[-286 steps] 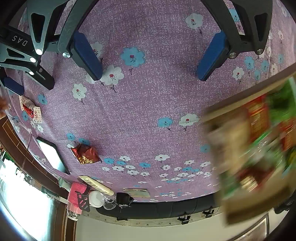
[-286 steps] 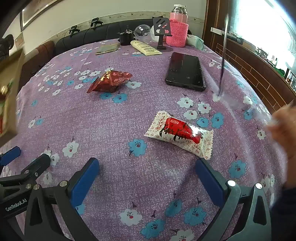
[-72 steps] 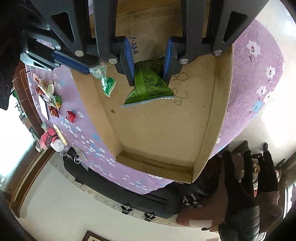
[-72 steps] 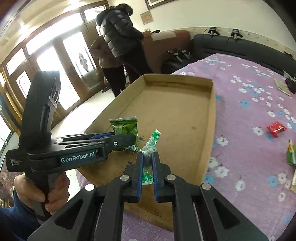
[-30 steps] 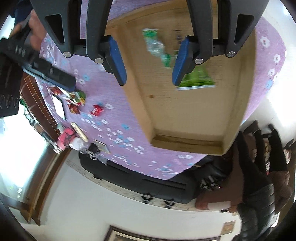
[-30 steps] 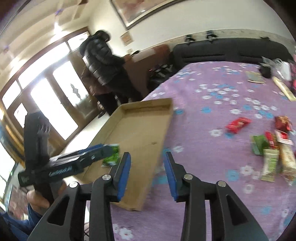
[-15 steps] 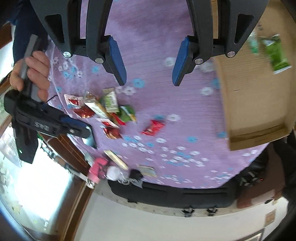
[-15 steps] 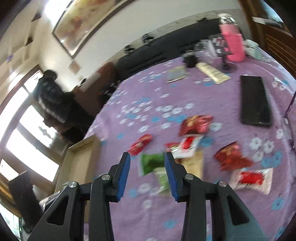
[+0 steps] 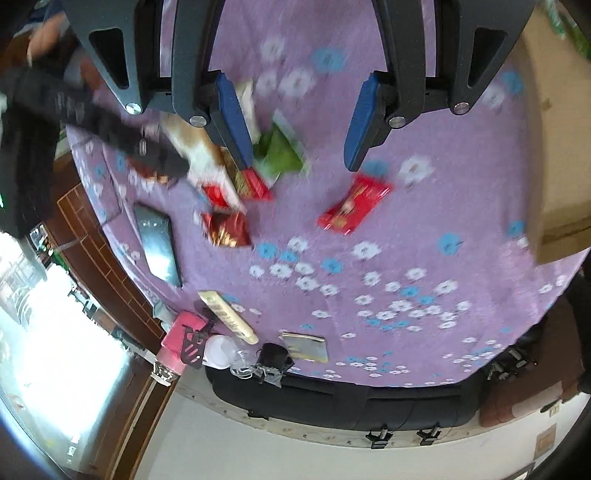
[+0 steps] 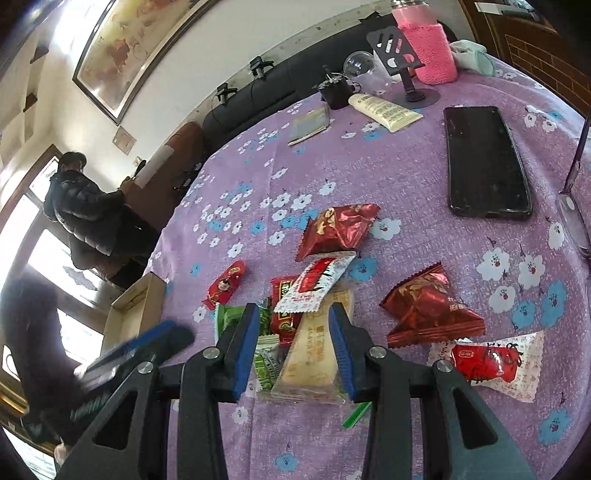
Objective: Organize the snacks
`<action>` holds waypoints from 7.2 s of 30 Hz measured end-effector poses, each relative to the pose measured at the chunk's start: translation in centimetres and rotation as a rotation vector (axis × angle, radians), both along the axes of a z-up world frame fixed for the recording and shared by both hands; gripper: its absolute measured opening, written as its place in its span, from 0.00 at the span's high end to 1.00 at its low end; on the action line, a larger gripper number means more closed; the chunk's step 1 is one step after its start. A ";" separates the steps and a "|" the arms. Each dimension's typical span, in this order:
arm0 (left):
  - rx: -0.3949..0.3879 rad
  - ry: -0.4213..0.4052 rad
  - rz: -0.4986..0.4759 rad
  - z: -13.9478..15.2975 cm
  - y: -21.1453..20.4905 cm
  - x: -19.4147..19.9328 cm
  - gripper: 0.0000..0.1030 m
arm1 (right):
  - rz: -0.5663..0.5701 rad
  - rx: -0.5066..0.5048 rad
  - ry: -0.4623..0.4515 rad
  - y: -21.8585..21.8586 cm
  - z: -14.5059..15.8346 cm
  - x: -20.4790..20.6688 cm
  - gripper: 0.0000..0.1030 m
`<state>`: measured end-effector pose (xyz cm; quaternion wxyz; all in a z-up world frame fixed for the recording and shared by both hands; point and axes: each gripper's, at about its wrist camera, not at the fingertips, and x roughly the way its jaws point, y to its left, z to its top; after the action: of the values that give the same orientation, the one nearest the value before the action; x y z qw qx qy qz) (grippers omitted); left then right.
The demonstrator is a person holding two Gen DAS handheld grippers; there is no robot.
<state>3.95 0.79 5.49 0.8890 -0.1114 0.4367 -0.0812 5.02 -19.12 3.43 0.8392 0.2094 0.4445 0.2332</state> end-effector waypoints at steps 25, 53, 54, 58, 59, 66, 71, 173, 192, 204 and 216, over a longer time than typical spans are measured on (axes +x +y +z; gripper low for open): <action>-0.008 0.009 -0.067 -4.0 -0.8 1.6 0.39 | -0.017 -0.095 0.038 0.8 -1.2 0.4 0.64; 0.017 -0.087 -0.013 -2.5 0.1 -0.3 0.67 | 0.007 -0.554 -0.120 5.9 -2.1 -1.5 0.76; 0.017 -0.087 -0.013 -2.5 0.1 -0.3 0.67 | 0.003 -0.562 -0.121 5.8 -2.1 -1.6 0.78; 0.016 -0.089 -0.015 -2.5 -0.1 -0.4 0.67 | -0.007 -0.565 -0.121 5.7 -2.1 -1.6 0.80; 0.017 -0.089 -0.016 -2.5 -0.1 -0.4 0.67 | -0.010 -0.565 -0.120 5.7 -2.0 -1.6 0.81; 0.020 -0.095 -0.025 -2.4 -0.5 -0.5 0.67 | -0.048 -0.585 -0.126 5.5 -2.1 -1.4 0.67; 0.018 -0.098 -0.030 -2.3 -0.5 -0.6 0.67 | -0.049 -0.570 -0.125 5.2 -2.2 -1.2 0.64; 0.000 -0.100 -0.024 -2.1 0.1 -1.0 0.67 | -0.138 -0.123 0.026 -1.9 0.3 0.9 0.71; -0.005 -0.100 -0.021 -2.1 0.3 -1.2 0.67 | -0.091 -0.580 -0.016 6.0 -1.9 0.0 0.69; -0.001 -0.091 -0.022 -2.3 0.2 -1.0 0.67 | -0.166 -0.427 -0.047 3.4 -1.4 0.3 0.69; 0.000 -0.091 -0.018 -2.3 0.2 -1.0 0.67 | -0.229 -0.393 -0.097 2.4 -0.4 -0.1 0.69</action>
<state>2.93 1.00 3.16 0.9073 -0.1036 0.3966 -0.0941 4.95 -16.75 3.00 0.9053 0.0794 0.4137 0.0551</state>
